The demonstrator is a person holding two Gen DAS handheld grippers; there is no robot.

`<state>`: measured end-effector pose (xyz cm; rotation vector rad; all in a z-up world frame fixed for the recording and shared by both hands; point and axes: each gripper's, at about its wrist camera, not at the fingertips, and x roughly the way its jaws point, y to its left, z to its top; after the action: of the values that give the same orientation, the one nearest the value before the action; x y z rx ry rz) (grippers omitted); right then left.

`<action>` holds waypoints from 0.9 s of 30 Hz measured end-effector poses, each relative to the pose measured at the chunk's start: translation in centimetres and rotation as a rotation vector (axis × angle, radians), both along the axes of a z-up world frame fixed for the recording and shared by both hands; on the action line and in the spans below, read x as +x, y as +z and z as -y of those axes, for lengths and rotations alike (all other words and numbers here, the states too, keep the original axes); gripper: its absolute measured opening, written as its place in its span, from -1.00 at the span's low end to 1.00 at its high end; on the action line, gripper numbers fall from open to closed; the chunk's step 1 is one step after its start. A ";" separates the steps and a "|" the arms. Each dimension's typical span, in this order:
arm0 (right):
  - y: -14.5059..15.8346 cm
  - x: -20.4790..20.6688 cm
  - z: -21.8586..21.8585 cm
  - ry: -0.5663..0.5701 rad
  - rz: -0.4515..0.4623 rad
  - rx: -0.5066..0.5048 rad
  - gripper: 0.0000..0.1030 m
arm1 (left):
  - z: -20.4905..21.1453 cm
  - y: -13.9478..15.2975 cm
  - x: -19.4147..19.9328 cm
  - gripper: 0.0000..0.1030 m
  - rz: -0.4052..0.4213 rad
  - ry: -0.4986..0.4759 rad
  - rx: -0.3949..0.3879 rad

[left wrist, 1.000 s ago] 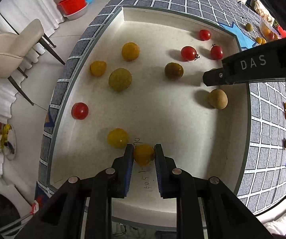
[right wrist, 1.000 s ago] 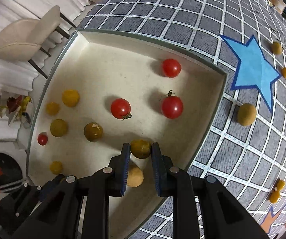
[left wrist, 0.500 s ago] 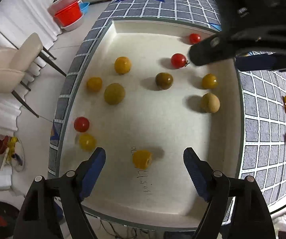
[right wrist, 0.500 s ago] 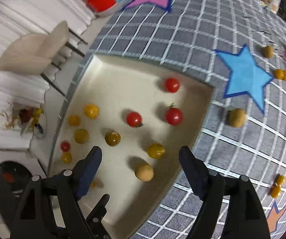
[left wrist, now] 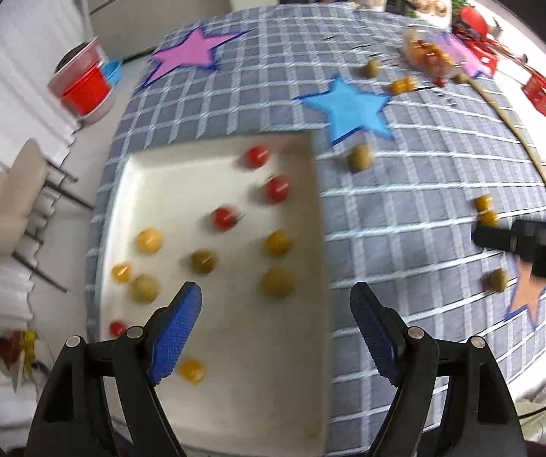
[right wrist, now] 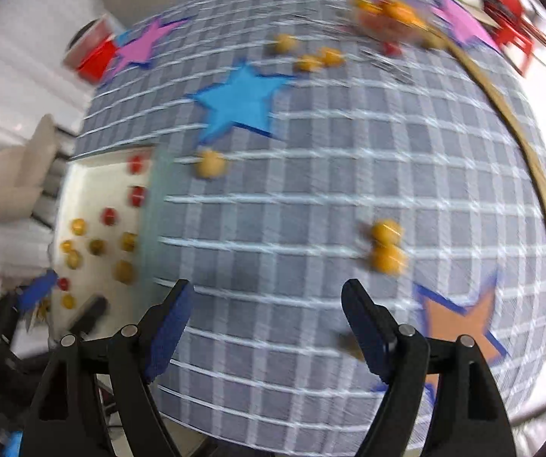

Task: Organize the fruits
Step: 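Grasp a pale yellow tomato with the right tool while the left grasps a yellow tomato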

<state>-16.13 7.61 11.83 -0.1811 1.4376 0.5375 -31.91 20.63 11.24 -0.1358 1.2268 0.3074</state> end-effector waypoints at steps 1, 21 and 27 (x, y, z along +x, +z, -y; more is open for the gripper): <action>-0.2 0.1 1.5 -0.022 -0.007 -0.011 0.60 | 0.1 0.0 0.4 0.58 0.004 -0.011 -0.001; -4.4 -1.7 9.0 -0.098 -0.035 -0.027 0.45 | 9.4 -4.2 10.7 0.58 -0.064 -0.273 -0.063; -5.5 -1.8 8.1 -0.085 -0.003 -0.032 -0.01 | 11.4 -5.5 11.9 0.58 -0.081 -0.339 -0.067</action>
<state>-17.96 -0.53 6.33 -0.1440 1.4511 0.4459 -19.96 9.26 5.76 0.0283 1.3164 -0.0233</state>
